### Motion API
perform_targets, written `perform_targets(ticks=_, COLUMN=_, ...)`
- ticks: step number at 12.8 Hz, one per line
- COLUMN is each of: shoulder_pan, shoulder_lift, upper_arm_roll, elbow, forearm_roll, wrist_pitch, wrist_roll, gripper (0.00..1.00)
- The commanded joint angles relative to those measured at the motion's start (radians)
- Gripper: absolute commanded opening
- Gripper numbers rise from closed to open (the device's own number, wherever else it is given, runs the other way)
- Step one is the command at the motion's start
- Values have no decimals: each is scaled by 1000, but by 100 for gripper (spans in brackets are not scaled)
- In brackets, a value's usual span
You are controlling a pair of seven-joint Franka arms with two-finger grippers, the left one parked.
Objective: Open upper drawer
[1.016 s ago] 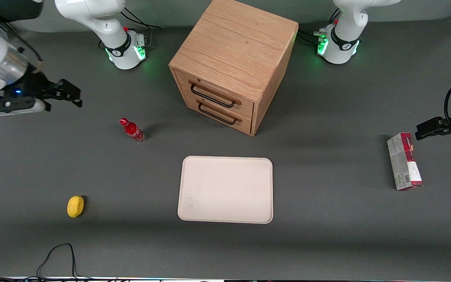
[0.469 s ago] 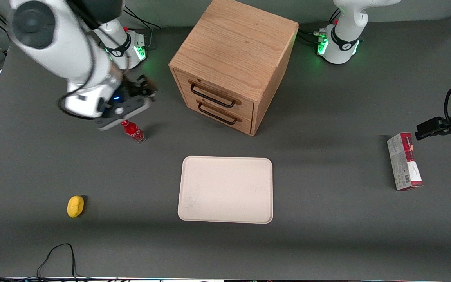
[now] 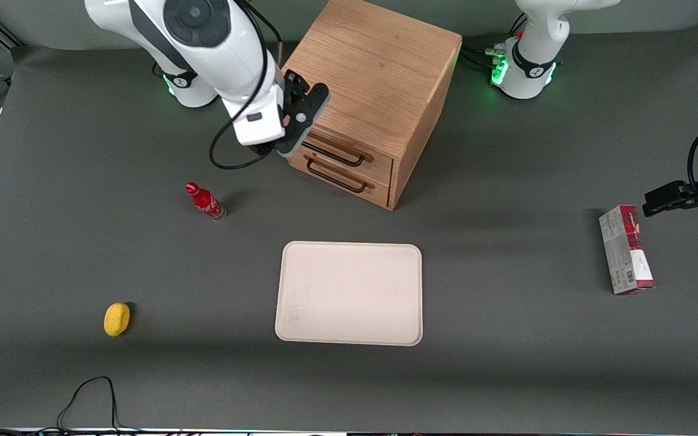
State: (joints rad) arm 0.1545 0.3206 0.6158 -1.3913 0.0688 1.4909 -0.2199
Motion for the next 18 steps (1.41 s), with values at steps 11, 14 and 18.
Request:
perform_targets(ticks=11, shoulder_pan=13, shoulder_lift=163, upper_arm_roll=15, elbow=-137, forearm_roll=-4, wrist_pitch=258, wrist_roll=-87, gripper=100)
perform_targets(ticks=14, shoulder_pan=13, shoulder_lift=164, upper_arm_roll=15, elbow=-184, forearm_roll=-30, wrist_pitch=305, wrist_roll=-87, gripper=100)
perform_targets(ticks=18, shoulder_pan=10, shoulder_lift=190, upper_arm_roll=12, elbow=-154, forearm_roll=-89, wrist_pitch=318, wrist_roll=-119, gripper=100)
